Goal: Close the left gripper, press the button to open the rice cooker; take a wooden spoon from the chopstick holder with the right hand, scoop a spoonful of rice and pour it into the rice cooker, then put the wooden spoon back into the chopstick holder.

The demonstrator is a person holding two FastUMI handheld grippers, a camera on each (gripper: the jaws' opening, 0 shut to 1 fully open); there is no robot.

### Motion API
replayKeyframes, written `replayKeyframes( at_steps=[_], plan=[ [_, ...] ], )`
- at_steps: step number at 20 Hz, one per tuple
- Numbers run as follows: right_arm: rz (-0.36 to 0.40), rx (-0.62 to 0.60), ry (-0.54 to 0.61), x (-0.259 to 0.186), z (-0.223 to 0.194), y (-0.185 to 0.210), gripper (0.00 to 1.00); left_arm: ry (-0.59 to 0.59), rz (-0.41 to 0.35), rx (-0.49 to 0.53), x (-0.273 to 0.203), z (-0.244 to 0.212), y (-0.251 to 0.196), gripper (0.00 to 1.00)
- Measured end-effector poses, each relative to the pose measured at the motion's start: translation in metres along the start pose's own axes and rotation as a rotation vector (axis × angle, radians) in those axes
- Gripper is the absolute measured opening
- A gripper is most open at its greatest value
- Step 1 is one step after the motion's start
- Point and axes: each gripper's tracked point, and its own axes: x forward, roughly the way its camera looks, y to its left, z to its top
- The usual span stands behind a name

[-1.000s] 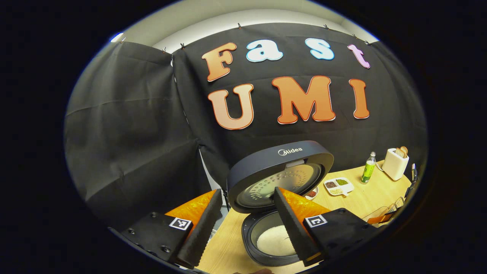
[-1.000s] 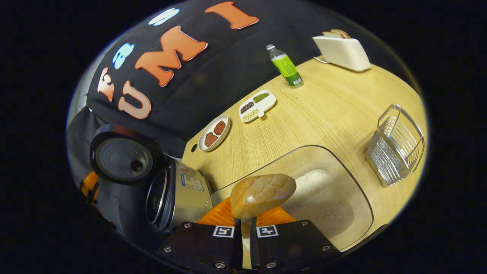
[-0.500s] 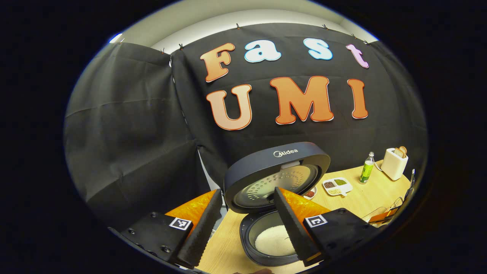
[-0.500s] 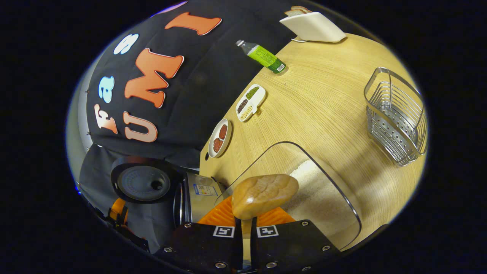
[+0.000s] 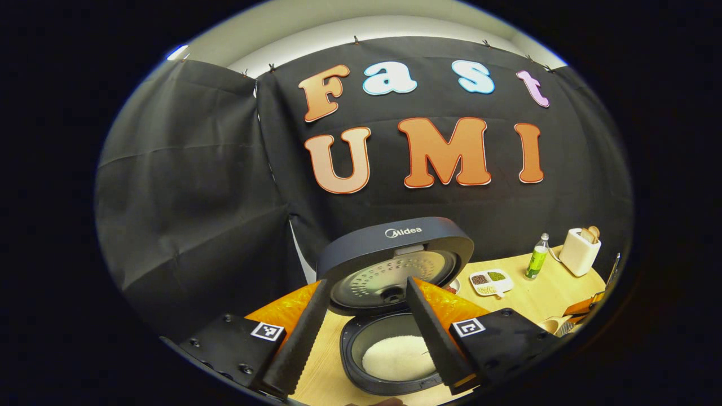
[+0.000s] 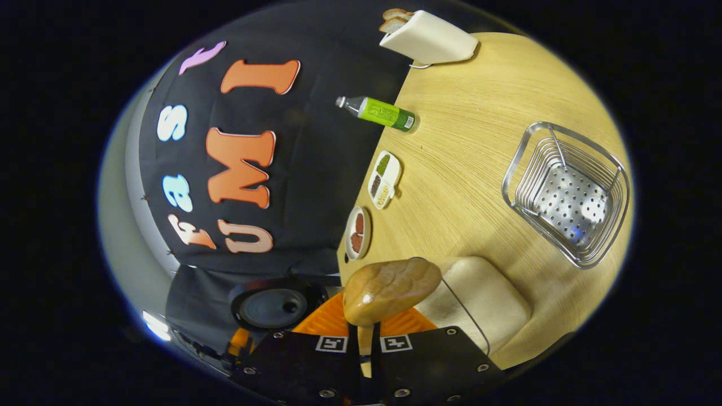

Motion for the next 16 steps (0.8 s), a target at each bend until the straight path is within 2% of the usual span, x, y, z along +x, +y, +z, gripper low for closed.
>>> replayKeyframes(
  at_steps=[1,6,8,11,16],
  plan=[
    [0.031,0.031,-0.006,-0.001,0.004,0.008,0.07,-0.002,0.003,-0.007,-0.002,0.000,-0.002,0.84],
    [0.212,0.209,0.017,0.005,0.009,0.065,0.07,-0.013,0.019,-0.042,-0.009,0.002,-0.003,0.84],
    [0.256,0.250,0.037,0.010,0.008,0.086,0.07,-0.013,0.037,-0.056,-0.011,0.001,0.002,0.84],
    [0.286,0.268,0.076,0.028,-0.003,0.112,0.07,-0.022,0.067,-0.075,-0.019,-0.001,0.013,0.84],
    [0.280,0.226,0.175,0.054,-0.042,0.148,0.07,-0.033,0.135,-0.089,-0.035,-0.006,0.046,0.84]
  ],
)
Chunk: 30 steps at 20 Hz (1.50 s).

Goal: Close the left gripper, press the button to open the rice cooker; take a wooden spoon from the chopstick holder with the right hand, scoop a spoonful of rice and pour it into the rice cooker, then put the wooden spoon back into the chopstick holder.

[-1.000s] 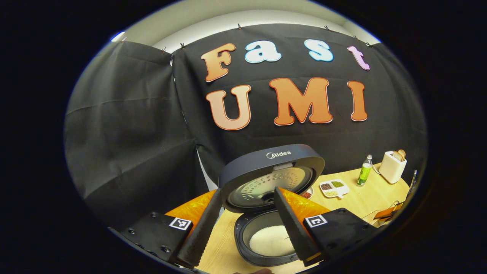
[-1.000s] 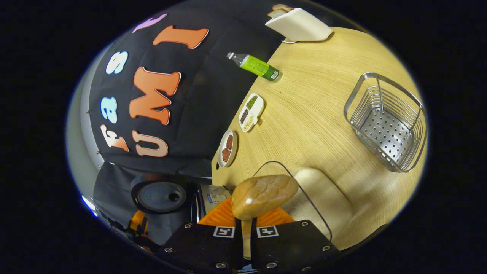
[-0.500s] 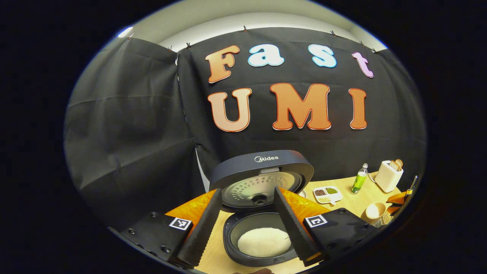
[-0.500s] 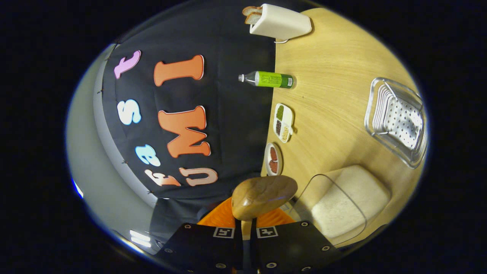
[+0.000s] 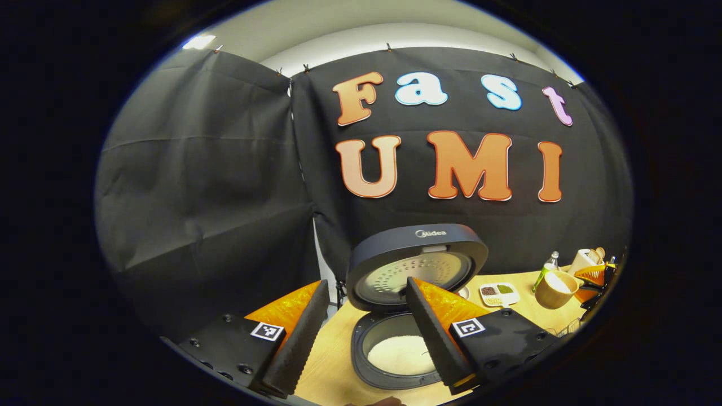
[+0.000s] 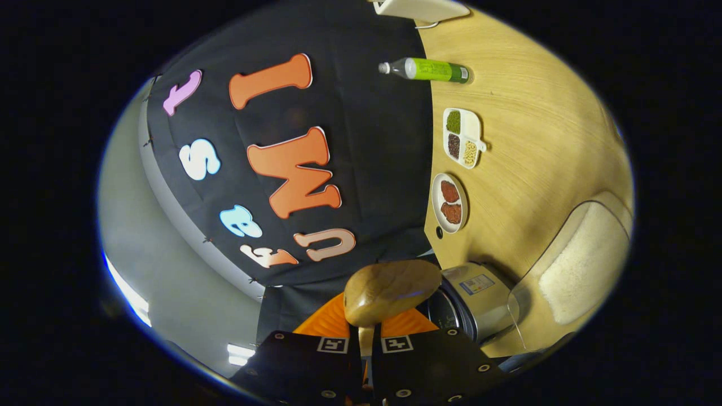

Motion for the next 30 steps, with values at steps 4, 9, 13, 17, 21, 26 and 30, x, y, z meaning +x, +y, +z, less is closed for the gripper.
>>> replayKeyframes(
  at_steps=[4,9,13,17,21,26,30],
  plan=[
    [-0.021,-0.039,0.060,0.028,-0.023,0.008,0.07,-0.003,0.056,-0.002,-0.009,-0.004,0.027,0.93],
    [-0.081,-0.064,0.096,0.061,-0.045,0.000,0.07,0.009,0.095,-0.009,-0.017,-0.016,0.048,0.93],
    [-0.158,-0.109,0.099,0.081,-0.057,-0.015,0.07,0.020,0.122,-0.010,-0.019,-0.024,0.065,0.93],
    [-0.260,-0.285,0.077,0.091,-0.065,-0.029,0.07,0.035,0.141,-0.016,-0.017,-0.030,0.075,0.93],
    [-0.311,-0.444,0.061,0.103,-0.072,-0.023,0.07,0.042,0.146,-0.011,-0.015,-0.033,0.074,0.93],
    [-0.351,-0.699,0.069,0.114,-0.087,-0.017,0.07,0.043,0.143,-0.012,-0.014,-0.034,0.074,0.84],
    [-0.365,-0.880,0.070,0.120,-0.094,-0.018,0.07,0.052,0.150,-0.024,-0.015,-0.038,0.072,0.84]
  ],
)
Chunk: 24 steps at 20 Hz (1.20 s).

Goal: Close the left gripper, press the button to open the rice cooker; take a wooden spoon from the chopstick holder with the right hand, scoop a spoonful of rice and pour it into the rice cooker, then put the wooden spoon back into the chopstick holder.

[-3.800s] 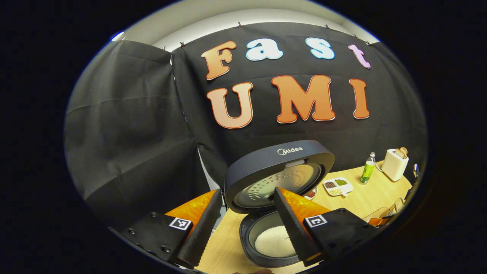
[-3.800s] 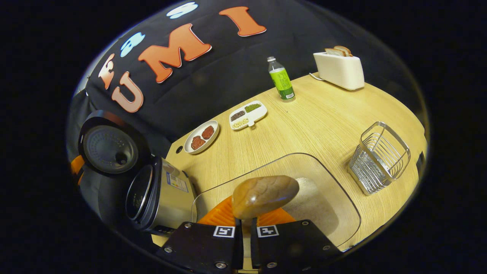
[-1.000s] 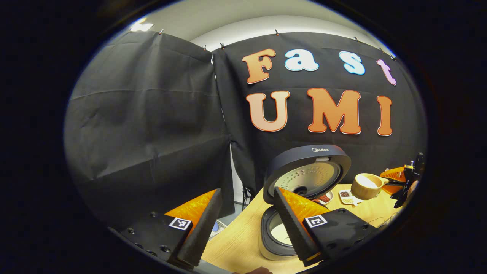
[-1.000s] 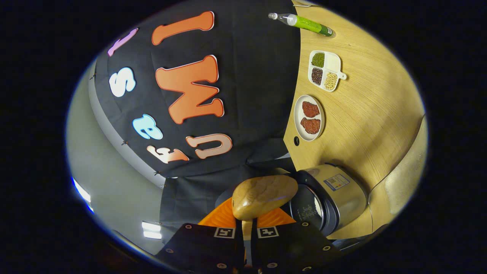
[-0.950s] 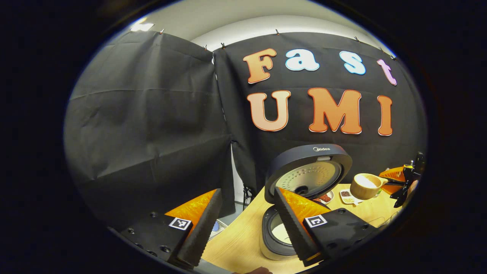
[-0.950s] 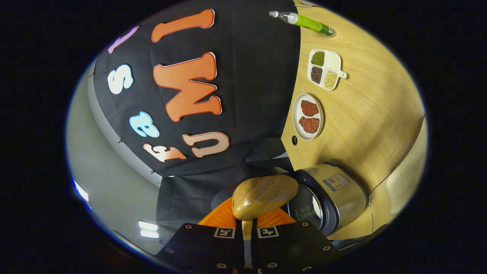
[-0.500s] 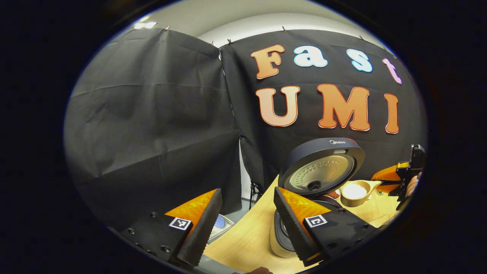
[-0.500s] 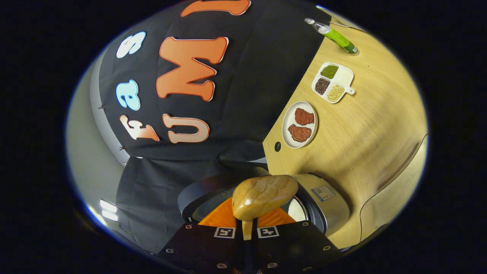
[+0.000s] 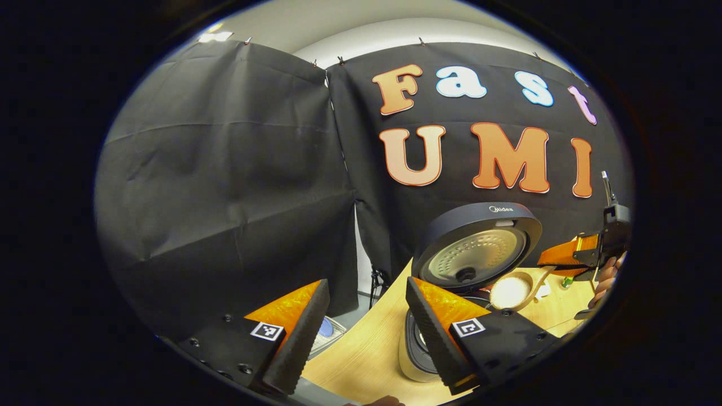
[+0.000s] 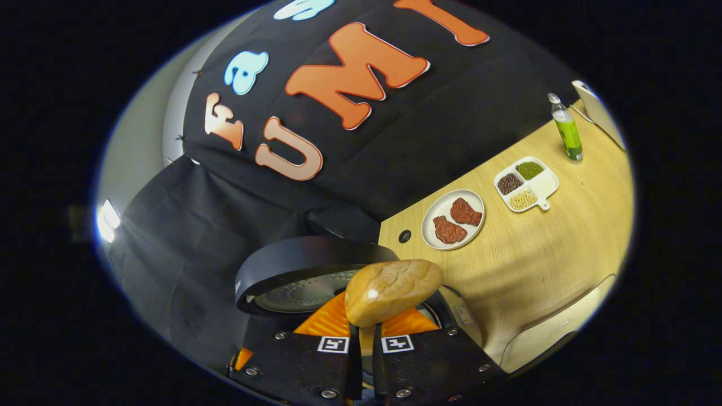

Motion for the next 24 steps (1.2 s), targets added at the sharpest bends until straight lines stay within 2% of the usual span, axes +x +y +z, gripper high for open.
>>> replayKeyframes(
  at_steps=[6,7,9,10,24],
  plan=[
    [-0.022,-0.212,-0.037,0.002,-0.002,0.009,0.07,0.010,0.011,0.011,0.000,-0.001,0.001,0.84],
    [-0.022,-0.226,-0.045,0.002,-0.002,0.010,0.07,0.011,0.012,0.011,0.000,-0.002,0.002,0.93],
    [-0.020,-0.254,-0.055,0.003,-0.001,0.012,0.07,0.014,0.017,0.009,-0.001,-0.003,0.002,0.93],
    [-0.018,-0.269,-0.060,0.004,0.000,0.013,0.07,0.016,0.019,0.007,-0.001,-0.003,0.002,0.84],
    [0.028,-0.542,-0.100,0.000,-0.005,0.035,0.07,0.029,0.014,0.021,-0.004,-0.010,0.003,0.84]
  ],
)
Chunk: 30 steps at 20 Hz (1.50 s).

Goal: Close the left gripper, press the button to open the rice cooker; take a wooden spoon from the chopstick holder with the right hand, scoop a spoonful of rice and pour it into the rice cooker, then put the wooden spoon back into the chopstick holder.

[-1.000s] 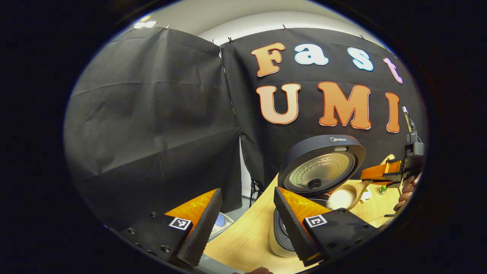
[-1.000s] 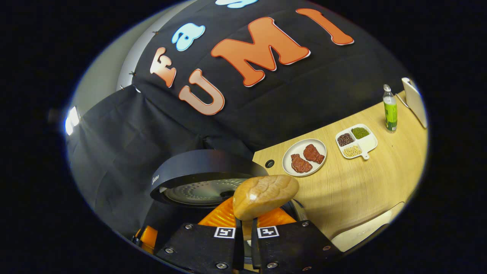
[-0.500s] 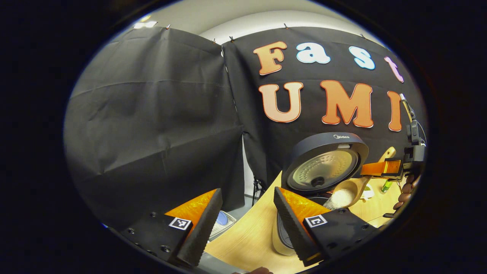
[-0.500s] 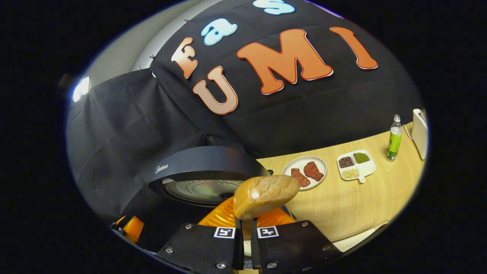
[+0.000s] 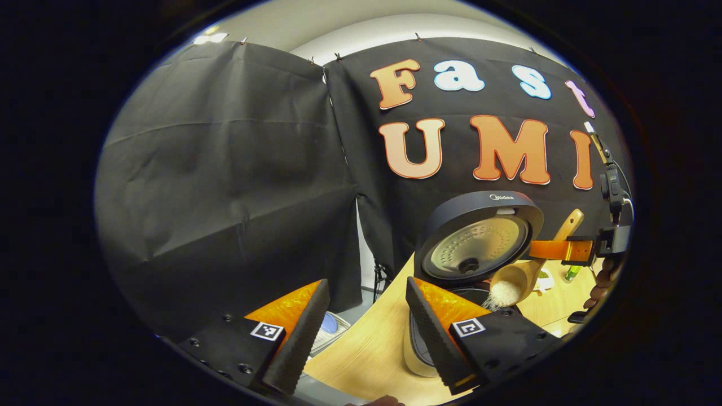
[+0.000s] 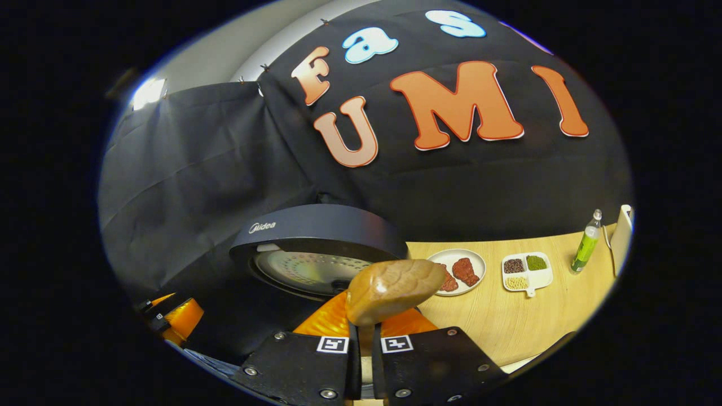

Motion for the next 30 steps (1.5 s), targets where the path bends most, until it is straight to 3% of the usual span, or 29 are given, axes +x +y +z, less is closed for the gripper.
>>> replayKeyframes(
  at_steps=[9,15,16,17,18,24,30],
  plan=[
    [0.014,-0.253,-0.037,0.002,-0.003,0.027,0.07,0.014,0.025,-0.012,-0.001,-0.010,0.018,0.84],
    [0.076,-0.401,-0.071,-0.004,-0.007,0.051,0.07,0.023,0.057,-0.015,0.000,-0.017,0.030,0.85],
    [0.080,-0.434,-0.077,-0.005,-0.008,0.051,0.07,0.024,0.059,-0.017,-0.002,-0.017,0.032,0.93],
    [0.091,-0.461,-0.080,-0.006,-0.010,0.052,0.07,0.025,0.062,-0.018,-0.002,-0.018,0.033,0.89],
    [0.094,-0.475,-0.076,-0.006,-0.011,0.050,0.07,0.028,0.063,-0.017,-0.003,-0.019,0.033,0.93],
    [0.069,-0.329,-0.073,-0.027,0.006,0.020,0.07,0.021,0.048,-0.002,-0.007,-0.015,0.022,0.93],
    [-0.008,-0.151,-0.057,-0.070,0.014,-0.050,0.07,0.014,-0.008,0.016,-0.007,-0.006,-0.012,0.93]
  ],
)
